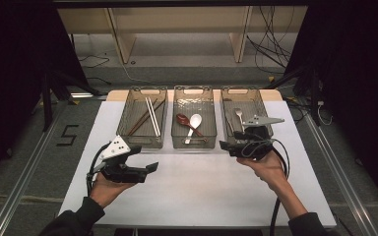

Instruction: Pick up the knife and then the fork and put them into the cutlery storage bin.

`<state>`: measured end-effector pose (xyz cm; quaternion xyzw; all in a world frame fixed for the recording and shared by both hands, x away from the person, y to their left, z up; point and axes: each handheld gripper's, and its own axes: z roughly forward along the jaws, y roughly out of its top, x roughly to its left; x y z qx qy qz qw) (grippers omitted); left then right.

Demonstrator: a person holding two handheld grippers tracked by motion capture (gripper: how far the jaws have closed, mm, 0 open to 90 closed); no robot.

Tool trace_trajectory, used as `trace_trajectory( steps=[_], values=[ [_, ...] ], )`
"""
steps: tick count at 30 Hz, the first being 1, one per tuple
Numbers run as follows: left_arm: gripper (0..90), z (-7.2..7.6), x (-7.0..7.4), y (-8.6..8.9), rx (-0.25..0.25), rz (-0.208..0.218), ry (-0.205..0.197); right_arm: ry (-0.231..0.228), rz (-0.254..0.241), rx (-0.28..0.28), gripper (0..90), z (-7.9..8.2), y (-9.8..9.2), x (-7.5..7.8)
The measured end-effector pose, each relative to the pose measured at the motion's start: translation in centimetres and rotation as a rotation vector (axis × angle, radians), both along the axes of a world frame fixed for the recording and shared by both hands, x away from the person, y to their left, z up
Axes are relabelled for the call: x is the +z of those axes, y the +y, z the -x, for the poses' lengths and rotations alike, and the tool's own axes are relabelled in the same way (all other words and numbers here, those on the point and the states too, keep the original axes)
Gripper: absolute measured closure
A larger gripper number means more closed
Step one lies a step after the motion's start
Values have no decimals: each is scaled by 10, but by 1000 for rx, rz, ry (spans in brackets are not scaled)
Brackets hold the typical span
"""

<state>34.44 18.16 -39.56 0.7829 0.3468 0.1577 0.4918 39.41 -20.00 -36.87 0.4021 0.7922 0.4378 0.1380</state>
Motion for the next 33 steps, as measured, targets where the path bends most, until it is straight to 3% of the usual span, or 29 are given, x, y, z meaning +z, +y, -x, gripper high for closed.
trace_trajectory(
  steps=[10,23,33],
  values=[
    [158,0,-1,1,-22,19,4,-64,-29,51,312,19,12,-4],
    [158,1,-2,2,-60,35,17,-99,-59,93,287,44,12,-19],
    [155,5,-1,1,-79,52,34,-67,-38,79,242,59,9,-37]
  ],
)
